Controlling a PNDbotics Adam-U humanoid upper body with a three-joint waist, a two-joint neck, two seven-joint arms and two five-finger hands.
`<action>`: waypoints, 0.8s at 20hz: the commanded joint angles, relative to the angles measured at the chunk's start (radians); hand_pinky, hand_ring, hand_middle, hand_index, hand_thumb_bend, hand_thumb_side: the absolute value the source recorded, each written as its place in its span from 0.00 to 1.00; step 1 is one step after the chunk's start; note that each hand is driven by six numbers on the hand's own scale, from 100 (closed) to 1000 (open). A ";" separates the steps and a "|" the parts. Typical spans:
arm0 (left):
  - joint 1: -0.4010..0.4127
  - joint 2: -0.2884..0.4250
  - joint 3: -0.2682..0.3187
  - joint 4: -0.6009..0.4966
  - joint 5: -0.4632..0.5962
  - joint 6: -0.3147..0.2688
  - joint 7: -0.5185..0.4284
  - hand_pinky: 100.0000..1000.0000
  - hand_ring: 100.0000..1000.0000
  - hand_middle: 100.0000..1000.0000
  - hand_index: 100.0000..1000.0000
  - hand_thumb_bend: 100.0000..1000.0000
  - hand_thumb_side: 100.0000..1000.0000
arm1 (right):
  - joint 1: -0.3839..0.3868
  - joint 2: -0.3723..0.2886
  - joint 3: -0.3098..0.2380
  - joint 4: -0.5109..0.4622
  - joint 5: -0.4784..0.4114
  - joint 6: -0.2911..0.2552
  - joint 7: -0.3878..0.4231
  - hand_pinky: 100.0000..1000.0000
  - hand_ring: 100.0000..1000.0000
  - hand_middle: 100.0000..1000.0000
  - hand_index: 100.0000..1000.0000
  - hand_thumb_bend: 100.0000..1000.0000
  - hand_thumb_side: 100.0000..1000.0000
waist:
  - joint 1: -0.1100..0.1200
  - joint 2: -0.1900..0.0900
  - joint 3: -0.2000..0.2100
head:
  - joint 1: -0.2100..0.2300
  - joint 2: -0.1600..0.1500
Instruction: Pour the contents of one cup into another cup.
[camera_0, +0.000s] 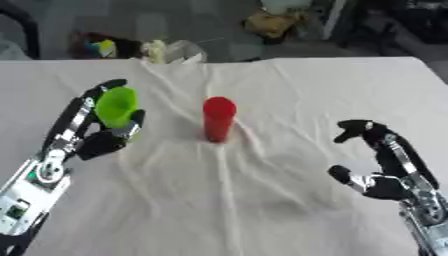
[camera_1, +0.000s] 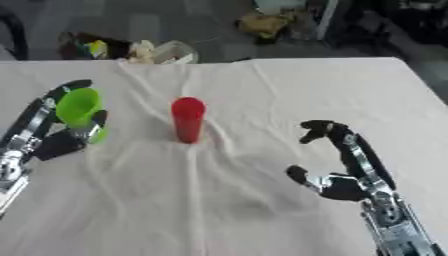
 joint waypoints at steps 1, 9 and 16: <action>0.015 0.039 0.020 -0.129 0.055 0.017 0.004 0.10 0.62 0.55 0.90 0.00 0.44 | -0.025 -0.041 0.001 0.017 -0.019 0.003 0.003 0.88 0.58 0.47 0.74 0.63 0.39 | 0.001 -0.028 0.012 | -0.015 0.003; 0.088 0.052 0.025 -0.335 0.144 0.051 -0.011 0.00 0.60 0.54 0.89 0.00 0.48 | -0.098 -0.069 0.043 0.117 -0.041 -0.002 0.039 0.86 0.56 0.46 0.74 0.63 0.37 | 0.003 -0.054 0.072 | -0.064 0.012; 0.105 0.027 0.008 -0.413 0.201 0.081 -0.048 0.00 0.57 0.51 0.88 0.00 0.49 | -0.176 -0.058 0.062 0.210 -0.032 -0.014 0.061 0.86 0.55 0.46 0.74 0.63 0.36 | 0.012 -0.063 0.136 | -0.127 0.015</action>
